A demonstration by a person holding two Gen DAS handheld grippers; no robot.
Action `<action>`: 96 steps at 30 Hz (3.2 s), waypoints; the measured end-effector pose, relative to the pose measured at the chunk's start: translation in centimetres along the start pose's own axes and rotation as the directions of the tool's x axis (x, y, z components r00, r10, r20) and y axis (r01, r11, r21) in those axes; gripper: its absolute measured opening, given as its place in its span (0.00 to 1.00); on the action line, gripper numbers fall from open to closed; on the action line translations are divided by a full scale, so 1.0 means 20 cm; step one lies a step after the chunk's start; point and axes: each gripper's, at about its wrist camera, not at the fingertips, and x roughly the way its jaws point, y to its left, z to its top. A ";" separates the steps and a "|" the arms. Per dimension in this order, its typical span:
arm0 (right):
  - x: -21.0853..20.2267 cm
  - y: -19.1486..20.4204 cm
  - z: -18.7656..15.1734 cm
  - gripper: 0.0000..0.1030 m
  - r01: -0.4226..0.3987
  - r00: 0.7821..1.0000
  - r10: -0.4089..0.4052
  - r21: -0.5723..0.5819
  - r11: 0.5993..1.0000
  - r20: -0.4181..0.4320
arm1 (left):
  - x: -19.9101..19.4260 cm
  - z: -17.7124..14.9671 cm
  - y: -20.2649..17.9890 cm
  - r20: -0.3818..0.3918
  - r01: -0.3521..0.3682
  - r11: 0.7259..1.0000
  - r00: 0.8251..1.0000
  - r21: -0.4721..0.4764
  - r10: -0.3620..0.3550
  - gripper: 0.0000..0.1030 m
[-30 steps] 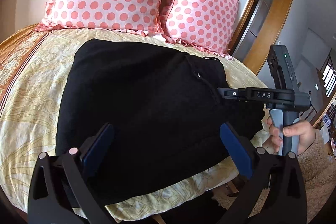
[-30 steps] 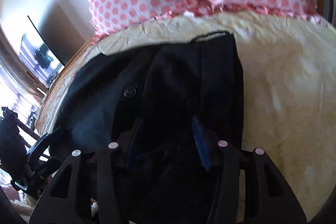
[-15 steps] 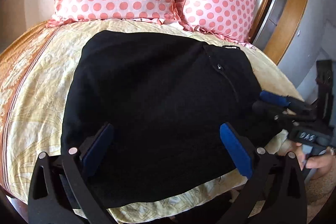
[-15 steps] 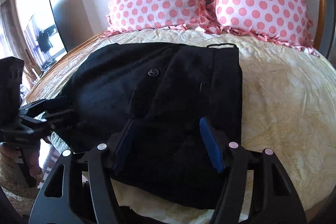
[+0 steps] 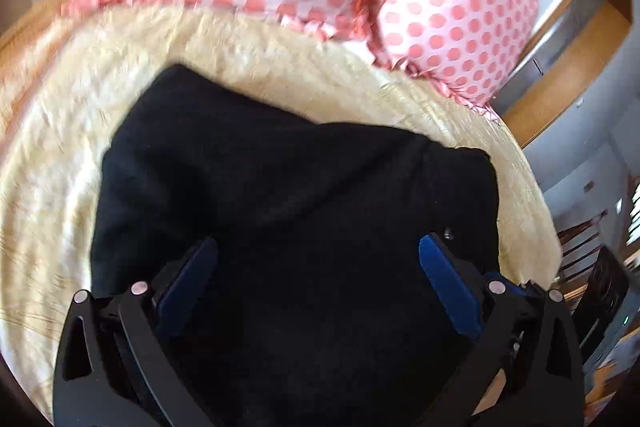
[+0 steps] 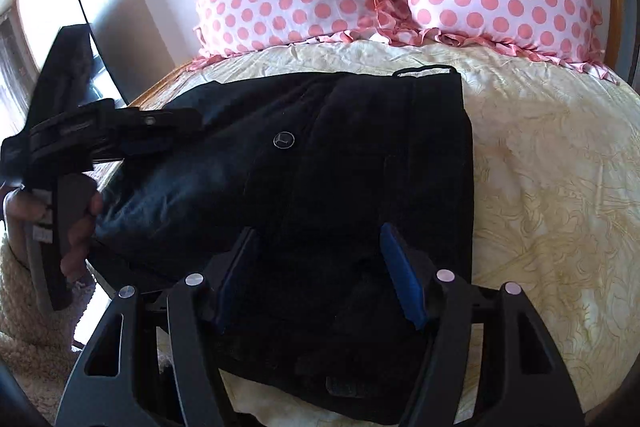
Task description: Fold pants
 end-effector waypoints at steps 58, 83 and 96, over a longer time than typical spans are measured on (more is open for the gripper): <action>0.00 -0.19 0.18 0.20 -0.074 0.996 0.073 0.017 0.997 0.048 | -0.11 -0.30 -0.08 0.116 -0.170 0.938 0.983 0.301 0.141 0.98; 0.05 -0.25 0.15 0.20 -0.073 0.997 0.072 0.079 0.994 0.016 | -0.19 0.03 0.50 0.006 0.196 0.963 0.980 -0.187 -0.199 0.79; 0.12 -0.33 0.14 0.26 -0.131 0.991 0.136 0.174 0.976 -0.018 | -0.17 0.00 0.36 0.005 -0.008 1.000 1.000 -0.016 0.008 0.25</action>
